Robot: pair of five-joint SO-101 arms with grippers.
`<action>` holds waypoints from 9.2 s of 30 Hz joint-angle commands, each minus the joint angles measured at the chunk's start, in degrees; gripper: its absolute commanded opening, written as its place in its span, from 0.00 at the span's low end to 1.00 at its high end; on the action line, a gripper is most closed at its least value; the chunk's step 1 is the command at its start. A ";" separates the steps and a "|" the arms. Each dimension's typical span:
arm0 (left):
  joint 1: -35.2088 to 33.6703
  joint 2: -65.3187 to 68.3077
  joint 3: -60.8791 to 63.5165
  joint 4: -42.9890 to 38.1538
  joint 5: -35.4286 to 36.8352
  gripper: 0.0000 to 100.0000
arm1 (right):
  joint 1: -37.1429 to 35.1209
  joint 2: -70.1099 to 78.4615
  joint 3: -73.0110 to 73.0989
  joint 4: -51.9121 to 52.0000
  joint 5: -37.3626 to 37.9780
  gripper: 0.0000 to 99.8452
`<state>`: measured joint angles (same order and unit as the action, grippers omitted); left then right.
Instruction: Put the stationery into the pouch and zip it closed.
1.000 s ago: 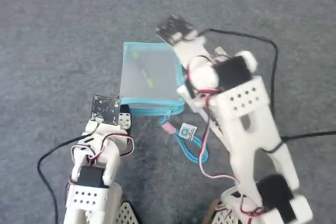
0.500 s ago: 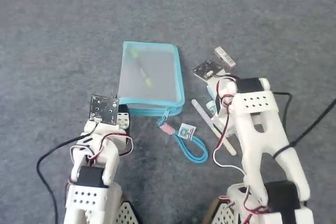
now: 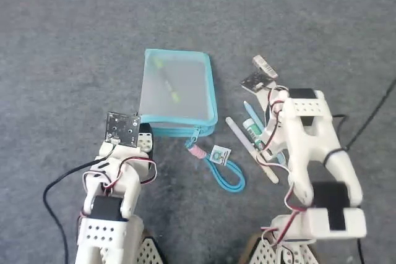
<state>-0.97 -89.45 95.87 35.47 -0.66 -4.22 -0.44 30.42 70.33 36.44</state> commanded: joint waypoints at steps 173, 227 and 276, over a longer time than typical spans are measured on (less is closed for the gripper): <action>-2.55 -0.35 -4.70 4.48 1.49 0.01 | -12.09 -19.65 15.56 -8.66 -13.71 0.16; -2.29 -0.35 -2.24 0.18 1.76 0.01 | -40.04 -37.58 -2.02 19.38 -7.65 0.01; 4.04 -0.35 -0.84 0.09 1.32 0.01 | -30.99 15.16 -66.11 32.31 -29.80 0.25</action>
<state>2.20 -89.45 96.13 37.05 1.19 -39.38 20.40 -31.82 100.66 6.73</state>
